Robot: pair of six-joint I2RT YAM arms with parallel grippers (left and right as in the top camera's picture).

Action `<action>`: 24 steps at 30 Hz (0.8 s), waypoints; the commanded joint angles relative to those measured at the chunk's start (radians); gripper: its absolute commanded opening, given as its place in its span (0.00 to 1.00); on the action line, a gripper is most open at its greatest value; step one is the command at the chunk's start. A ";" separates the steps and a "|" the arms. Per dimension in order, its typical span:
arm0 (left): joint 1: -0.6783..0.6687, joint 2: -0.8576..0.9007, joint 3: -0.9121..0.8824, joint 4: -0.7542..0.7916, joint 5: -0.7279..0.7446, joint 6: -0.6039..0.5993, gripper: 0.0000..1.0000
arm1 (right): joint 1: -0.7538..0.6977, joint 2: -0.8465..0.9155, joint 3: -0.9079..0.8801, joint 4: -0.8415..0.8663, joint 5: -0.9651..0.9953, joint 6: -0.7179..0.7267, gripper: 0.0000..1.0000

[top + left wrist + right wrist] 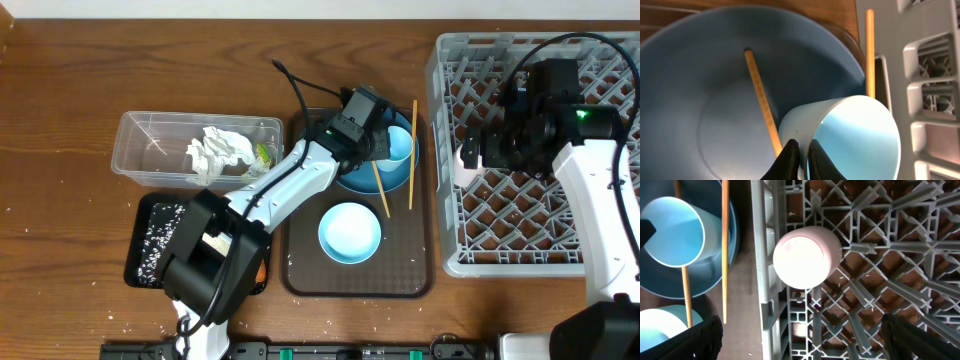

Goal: Sort waste into correct bins and load items into the dishwasher rack
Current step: 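Grasp the light-blue cup rim with the left gripper, then lift the light-blue cup and hold it up toward the center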

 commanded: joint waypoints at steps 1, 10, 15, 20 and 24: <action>0.005 -0.062 0.032 0.020 -0.020 0.003 0.10 | -0.005 -0.010 0.019 0.000 0.006 -0.012 0.99; 0.017 -0.212 0.035 0.027 -0.083 0.006 0.10 | -0.005 -0.010 0.019 0.000 0.006 -0.012 0.99; 0.039 -0.328 0.035 -0.023 -0.045 0.006 0.06 | -0.005 -0.010 0.019 0.000 0.006 -0.012 0.99; 0.134 -0.433 0.035 -0.088 0.288 0.005 0.06 | -0.005 -0.010 0.019 0.000 0.006 -0.012 0.99; 0.275 -0.451 0.035 -0.090 0.709 -0.015 0.06 | -0.005 -0.010 0.019 0.000 0.006 -0.012 0.99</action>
